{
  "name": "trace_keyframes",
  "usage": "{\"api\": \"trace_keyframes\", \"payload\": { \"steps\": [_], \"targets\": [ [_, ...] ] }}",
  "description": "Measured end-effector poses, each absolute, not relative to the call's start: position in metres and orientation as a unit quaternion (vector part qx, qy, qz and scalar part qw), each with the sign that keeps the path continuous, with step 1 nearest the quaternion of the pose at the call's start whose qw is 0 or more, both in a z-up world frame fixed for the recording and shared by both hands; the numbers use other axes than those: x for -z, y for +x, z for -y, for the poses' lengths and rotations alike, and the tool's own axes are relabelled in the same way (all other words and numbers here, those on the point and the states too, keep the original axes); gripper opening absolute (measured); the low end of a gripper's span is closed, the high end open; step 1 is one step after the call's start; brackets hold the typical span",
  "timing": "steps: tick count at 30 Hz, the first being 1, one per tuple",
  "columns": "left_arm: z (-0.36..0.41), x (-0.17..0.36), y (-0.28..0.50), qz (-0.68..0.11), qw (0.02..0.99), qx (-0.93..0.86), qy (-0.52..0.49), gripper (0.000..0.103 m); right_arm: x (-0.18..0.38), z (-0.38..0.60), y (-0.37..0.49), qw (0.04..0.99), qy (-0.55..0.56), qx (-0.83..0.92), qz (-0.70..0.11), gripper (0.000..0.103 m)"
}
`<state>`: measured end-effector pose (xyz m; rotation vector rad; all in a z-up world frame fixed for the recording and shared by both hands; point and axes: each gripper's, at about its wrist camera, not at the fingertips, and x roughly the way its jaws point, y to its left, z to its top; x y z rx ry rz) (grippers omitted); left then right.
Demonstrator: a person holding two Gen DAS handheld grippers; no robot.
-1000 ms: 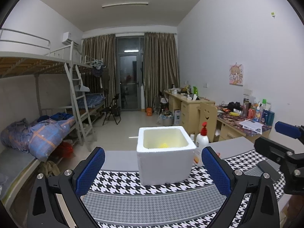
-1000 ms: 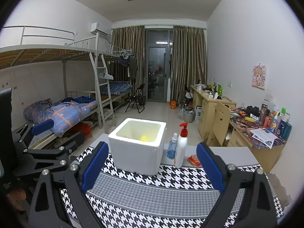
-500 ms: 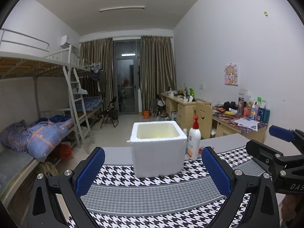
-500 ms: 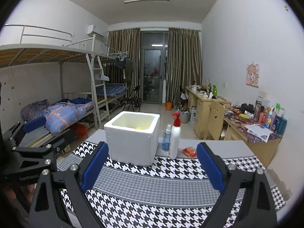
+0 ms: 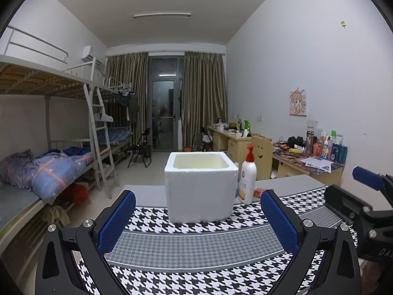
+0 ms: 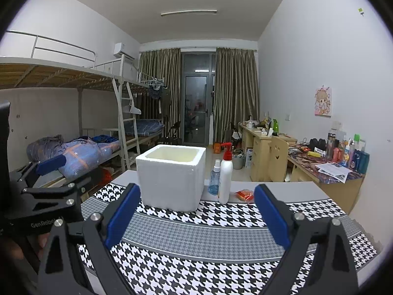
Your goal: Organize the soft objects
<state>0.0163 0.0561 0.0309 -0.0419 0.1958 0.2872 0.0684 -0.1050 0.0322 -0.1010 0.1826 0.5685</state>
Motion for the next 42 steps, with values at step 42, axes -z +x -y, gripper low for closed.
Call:
{"api": "trace_keyframes", "payload": {
  "steps": [42],
  "targets": [
    [-0.039, 0.009, 0.000, -0.100, 0.983, -0.153, 0.011, 0.102, 0.003, 0.126, 0.064, 0.969, -0.015, -0.231, -0.088, 0.096]
  ]
}}
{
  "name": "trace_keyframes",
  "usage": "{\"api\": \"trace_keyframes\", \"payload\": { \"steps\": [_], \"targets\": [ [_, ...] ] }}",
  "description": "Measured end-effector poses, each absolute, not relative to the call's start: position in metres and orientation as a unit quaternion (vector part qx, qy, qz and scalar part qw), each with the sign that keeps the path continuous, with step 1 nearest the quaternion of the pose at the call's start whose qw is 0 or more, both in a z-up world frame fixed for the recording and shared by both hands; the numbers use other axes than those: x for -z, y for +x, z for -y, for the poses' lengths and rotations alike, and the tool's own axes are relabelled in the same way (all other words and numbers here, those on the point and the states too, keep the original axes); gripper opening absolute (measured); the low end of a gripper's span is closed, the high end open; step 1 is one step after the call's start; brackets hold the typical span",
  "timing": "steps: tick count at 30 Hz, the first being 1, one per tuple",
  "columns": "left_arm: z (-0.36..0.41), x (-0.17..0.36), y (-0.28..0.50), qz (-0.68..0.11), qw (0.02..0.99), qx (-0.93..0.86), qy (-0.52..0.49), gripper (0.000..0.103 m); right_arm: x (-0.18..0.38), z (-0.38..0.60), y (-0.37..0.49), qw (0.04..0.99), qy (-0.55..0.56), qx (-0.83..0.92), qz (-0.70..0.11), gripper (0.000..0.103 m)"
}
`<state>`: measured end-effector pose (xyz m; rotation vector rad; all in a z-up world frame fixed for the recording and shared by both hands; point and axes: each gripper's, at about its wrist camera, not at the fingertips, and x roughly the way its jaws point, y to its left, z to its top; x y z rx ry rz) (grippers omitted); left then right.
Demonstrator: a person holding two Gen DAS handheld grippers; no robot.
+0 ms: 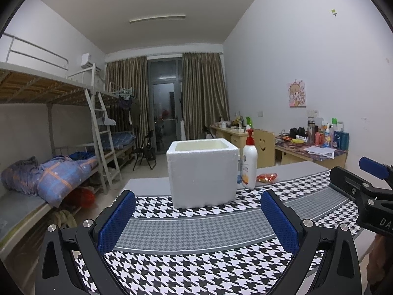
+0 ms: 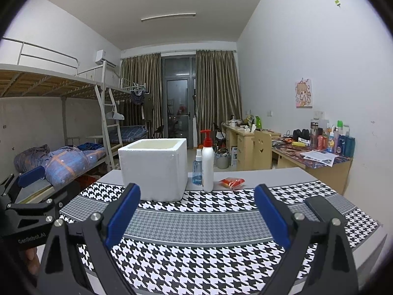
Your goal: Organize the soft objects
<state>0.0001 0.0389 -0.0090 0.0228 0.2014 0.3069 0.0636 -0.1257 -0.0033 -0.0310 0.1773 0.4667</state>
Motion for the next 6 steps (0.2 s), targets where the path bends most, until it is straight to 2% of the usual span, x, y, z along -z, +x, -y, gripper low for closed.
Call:
{"api": "trace_keyframes", "payload": {
  "steps": [6],
  "targets": [
    [-0.0396, 0.0131, 0.0039, -0.110, 0.983, -0.146, 0.006, 0.102, 0.0074, 0.1248, 0.0650, 0.968, -0.019, -0.232, -0.093, 0.096]
  ]
}}
